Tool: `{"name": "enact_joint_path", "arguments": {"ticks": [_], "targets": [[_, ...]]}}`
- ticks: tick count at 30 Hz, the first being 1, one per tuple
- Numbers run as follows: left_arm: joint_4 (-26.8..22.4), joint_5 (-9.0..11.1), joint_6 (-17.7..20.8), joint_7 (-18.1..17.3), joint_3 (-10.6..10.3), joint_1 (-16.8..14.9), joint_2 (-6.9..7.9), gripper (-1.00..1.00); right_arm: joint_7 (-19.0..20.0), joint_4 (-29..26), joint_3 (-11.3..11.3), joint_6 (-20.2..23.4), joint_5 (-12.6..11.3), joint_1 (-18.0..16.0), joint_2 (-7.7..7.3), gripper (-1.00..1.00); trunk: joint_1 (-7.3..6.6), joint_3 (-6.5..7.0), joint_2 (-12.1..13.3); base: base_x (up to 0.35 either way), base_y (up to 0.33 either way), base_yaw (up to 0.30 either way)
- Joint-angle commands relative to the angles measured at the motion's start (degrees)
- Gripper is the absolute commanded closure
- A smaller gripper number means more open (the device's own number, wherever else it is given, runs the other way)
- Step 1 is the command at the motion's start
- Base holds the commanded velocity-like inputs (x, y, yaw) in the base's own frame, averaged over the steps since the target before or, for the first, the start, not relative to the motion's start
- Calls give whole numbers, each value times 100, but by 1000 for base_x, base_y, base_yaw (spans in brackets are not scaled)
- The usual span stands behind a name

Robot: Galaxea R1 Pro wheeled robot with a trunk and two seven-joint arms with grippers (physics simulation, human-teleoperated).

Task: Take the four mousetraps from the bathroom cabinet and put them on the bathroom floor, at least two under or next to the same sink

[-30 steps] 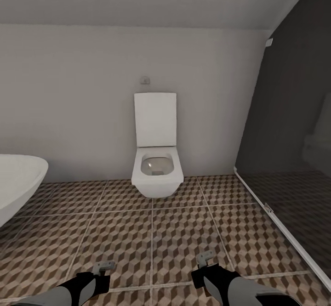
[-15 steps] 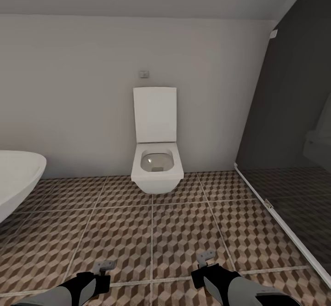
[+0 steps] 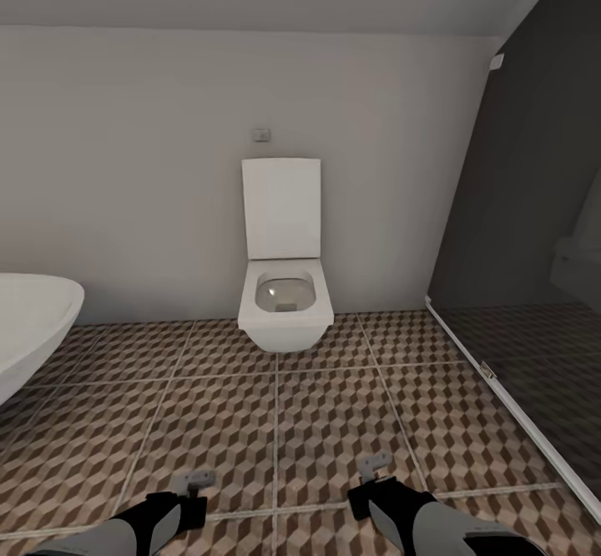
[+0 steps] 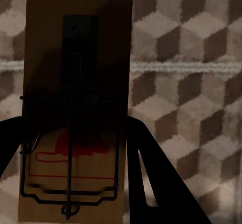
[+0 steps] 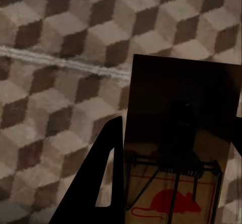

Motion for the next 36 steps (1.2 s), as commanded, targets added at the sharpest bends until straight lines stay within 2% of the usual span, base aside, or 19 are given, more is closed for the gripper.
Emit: {"name": "enact_joint_path", "arguments": {"ticks": [1,5,9,13,16,24,28,36], "targets": [[-19,40,39,-2,-49,0,4,100,-85,3,-20,13,39,-6,4,100,-1,-5,-2,0,0,0],[-218,50,61,-2,-51,-6,51,100,-674,-211,-41,-4,21,-6,52,100,-1,-5,-2,0,0,0],[-376,51,50,8,-54,-8,70,100,-893,-392,-47,-23,13,-6,81,100,-1,-5,-2,0,0,0],[-407,49,-23,14,-57,-9,75,100,-938,-428,-49,-139,6,-6,87,100,-1,-5,-2,0,0,0],[-392,54,-289,45,-59,-9,72,100,-947,-432,-51,-305,2,-6,88,100,-1,-5,-2,0,0,0],[-364,55,-863,566,-65,-9,47,100,-945,-393,-34,-502,2,-6,89,100,-1,-5,-2,0,0,0],[-255,41,-1216,617,-68,-9,57,100,-942,-294,-34,-601,9,-6,89,100,-1,-5,-2,0,0,0],[-182,27,-1673,660,-76,-9,50,100,-933,-39,-33,-818,11,-6,75,100,-1,-5,-2,0,0,0]]}}
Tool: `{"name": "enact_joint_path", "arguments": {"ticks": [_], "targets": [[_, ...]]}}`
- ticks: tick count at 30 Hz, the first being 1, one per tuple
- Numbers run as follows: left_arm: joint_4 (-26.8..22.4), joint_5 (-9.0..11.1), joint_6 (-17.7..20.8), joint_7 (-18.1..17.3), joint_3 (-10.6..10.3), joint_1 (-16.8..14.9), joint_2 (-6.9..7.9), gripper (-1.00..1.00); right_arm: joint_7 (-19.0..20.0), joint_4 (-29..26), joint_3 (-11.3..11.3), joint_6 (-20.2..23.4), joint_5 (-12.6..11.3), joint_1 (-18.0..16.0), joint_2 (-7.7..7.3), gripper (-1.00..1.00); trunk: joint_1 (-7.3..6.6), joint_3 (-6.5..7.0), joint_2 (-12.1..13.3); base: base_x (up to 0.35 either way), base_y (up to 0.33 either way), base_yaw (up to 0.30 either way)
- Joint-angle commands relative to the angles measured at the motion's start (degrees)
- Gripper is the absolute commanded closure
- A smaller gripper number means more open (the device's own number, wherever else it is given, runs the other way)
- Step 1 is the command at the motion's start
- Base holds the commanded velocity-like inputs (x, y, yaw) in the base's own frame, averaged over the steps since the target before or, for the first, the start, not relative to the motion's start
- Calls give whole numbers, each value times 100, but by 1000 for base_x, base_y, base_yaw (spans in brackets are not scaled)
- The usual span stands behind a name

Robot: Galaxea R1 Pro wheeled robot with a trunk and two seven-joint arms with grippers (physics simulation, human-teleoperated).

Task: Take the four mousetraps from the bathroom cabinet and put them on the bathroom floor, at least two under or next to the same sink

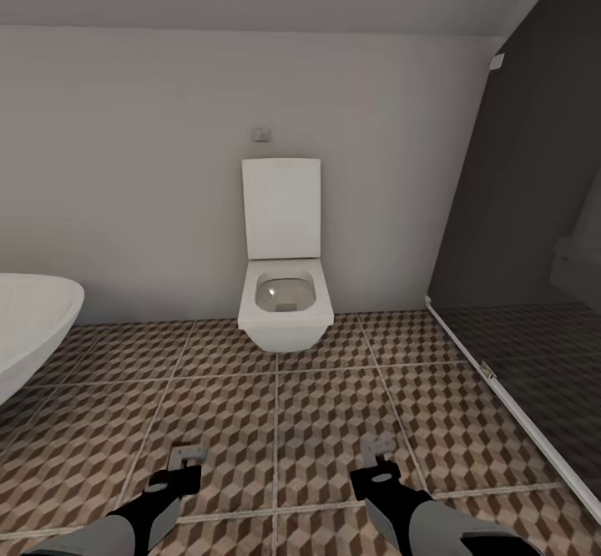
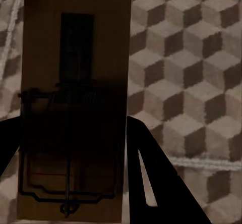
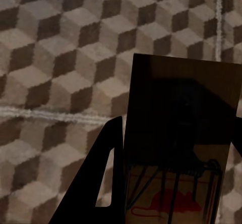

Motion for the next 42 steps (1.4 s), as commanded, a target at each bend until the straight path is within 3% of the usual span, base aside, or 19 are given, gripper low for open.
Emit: {"name": "enact_joint_path", "arguments": {"ticks": [1,5,15,23,31,42], "targets": [[4,35,-71,18,-50,-3,2,100,-19,9,-16,5,40,-4,1,100,-1,-5,-2,0,0,0],[6,34,-410,-14,-55,-3,20,100,-15,22,-16,-3,43,-4,-7,100,-1,-5,-2,0,0,0],[11,55,-389,-313,-73,-3,32,100,-13,23,-16,-1,49,-4,-11,100,-1,-5,-2,0,0,0],[18,59,-331,-389,-47,-3,-119,100,-14,17,-16,37,49,-4,-12,100,-1,-5,-2,0,0,0],[6,25,112,-349,-31,-3,-294,100,-14,10,-22,70,49,-4,-5,100,-1,-5,-2,0,0,0],[10,50,182,-373,-33,-3,-324,100,-14,11,-16,74,49,-4,6,100,27,-249,-17,0,0,0]]}}
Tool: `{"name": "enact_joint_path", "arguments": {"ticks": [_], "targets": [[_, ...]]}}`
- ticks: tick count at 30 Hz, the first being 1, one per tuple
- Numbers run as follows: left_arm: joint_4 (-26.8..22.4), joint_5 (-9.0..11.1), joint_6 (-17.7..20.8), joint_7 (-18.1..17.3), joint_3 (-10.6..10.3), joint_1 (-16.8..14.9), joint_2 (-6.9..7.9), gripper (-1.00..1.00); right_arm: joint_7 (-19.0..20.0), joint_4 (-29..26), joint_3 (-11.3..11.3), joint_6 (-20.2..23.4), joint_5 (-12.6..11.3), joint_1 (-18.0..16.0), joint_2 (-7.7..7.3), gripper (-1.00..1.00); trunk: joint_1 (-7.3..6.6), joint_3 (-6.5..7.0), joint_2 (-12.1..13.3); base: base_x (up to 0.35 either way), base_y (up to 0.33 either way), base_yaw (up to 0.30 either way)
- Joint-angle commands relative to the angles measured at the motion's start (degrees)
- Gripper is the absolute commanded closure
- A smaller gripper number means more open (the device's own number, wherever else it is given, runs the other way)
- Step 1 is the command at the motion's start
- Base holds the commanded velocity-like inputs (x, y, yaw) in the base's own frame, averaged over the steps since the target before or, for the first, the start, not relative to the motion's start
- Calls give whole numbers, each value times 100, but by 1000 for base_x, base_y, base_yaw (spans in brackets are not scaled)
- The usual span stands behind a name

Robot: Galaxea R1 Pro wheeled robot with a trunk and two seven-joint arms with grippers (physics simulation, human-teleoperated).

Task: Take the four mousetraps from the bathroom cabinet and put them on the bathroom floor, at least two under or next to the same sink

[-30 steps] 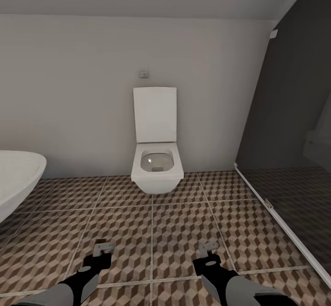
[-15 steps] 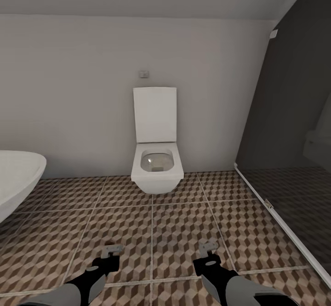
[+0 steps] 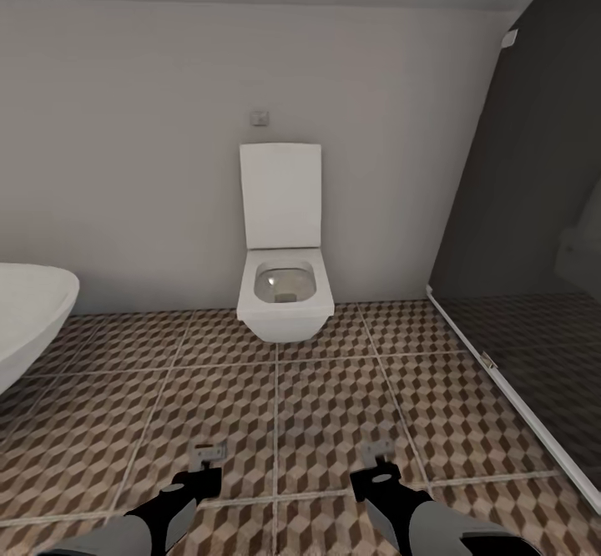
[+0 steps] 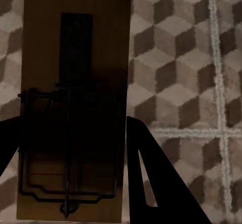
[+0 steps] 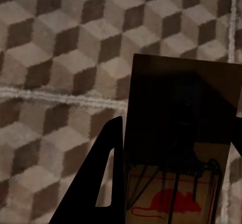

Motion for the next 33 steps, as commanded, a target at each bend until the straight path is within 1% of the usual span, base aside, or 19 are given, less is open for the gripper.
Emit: {"name": "enact_joint_path", "arguments": {"ticks": [1,26,31,33], "targets": [[6,36,-17,19,-51,-4,-1,100,-21,6,-14,15,48,-5,2,100,1,-28,-4,0,0,0],[11,63,-26,58,-42,-4,6,100,-21,9,-14,19,50,-5,3,100,65,-581,-37,0,0,0],[12,68,-43,69,-42,-4,5,100,-21,9,-10,23,52,-5,3,100,65,-581,-37,0,0,0],[15,69,-45,72,-42,-4,6,100,-19,8,-12,23,54,-5,3,100,71,-626,-40,0,0,0]]}}
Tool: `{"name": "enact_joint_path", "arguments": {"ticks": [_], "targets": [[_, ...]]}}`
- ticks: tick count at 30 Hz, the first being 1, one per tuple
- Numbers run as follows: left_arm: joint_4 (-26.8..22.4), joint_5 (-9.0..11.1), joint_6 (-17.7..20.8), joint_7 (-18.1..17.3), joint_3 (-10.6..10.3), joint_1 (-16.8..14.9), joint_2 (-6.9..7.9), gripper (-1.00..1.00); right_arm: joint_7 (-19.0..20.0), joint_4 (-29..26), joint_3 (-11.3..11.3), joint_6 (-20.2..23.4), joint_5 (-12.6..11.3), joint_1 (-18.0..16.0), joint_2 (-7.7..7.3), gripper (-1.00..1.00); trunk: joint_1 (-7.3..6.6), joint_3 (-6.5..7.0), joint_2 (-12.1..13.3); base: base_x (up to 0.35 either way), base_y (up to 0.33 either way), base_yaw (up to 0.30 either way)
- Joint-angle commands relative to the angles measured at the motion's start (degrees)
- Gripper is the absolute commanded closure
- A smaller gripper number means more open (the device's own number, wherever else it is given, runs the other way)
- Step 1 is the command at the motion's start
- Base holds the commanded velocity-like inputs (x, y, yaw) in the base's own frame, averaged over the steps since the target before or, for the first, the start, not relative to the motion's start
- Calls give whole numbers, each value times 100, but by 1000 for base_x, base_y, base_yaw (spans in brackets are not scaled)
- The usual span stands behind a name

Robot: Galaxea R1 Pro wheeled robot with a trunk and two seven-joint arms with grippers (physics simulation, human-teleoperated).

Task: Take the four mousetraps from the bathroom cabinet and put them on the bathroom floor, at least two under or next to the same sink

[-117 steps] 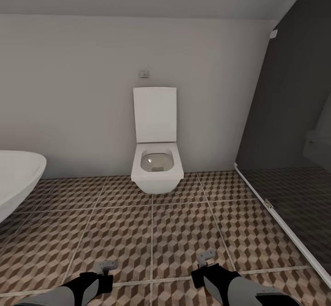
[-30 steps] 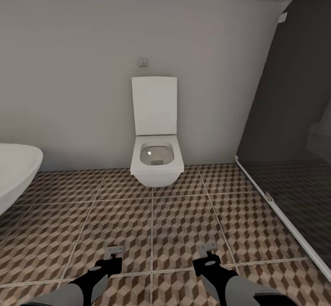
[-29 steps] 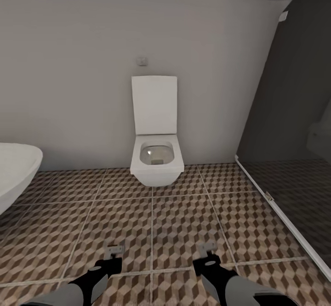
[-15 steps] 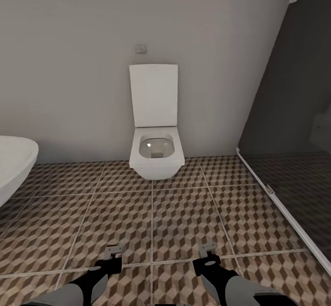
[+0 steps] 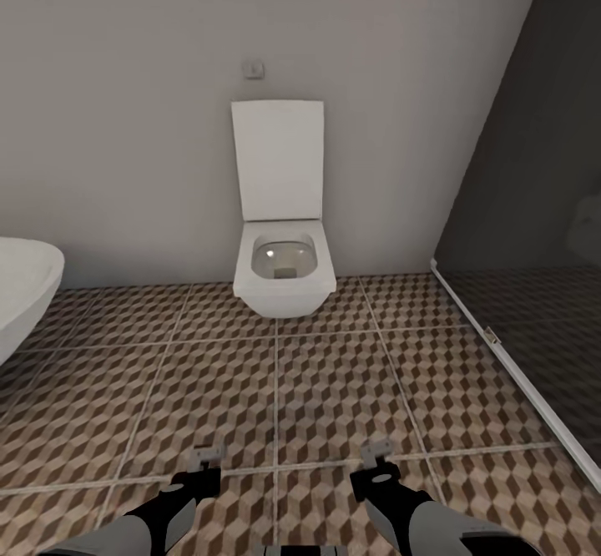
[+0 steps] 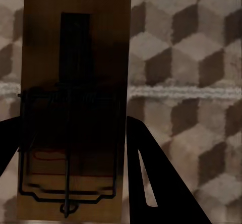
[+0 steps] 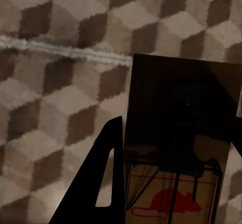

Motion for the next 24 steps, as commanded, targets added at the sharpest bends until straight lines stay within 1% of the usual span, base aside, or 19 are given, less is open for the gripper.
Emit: {"name": "enact_joint_path", "arguments": {"ticks": [1,17,24], "targets": [[6,33,-17,14,-51,-3,-1,100,-18,6,-15,16,47,-5,2,100,1,-27,-3,0,0,0],[8,34,-14,15,-50,-3,0,100,-22,1,-10,9,52,-5,2,100,42,-382,-25,0,0,0],[8,31,-15,25,-52,-2,-4,100,-21,-1,-11,9,56,-5,-3,100,42,-382,-25,0,0,0]]}}
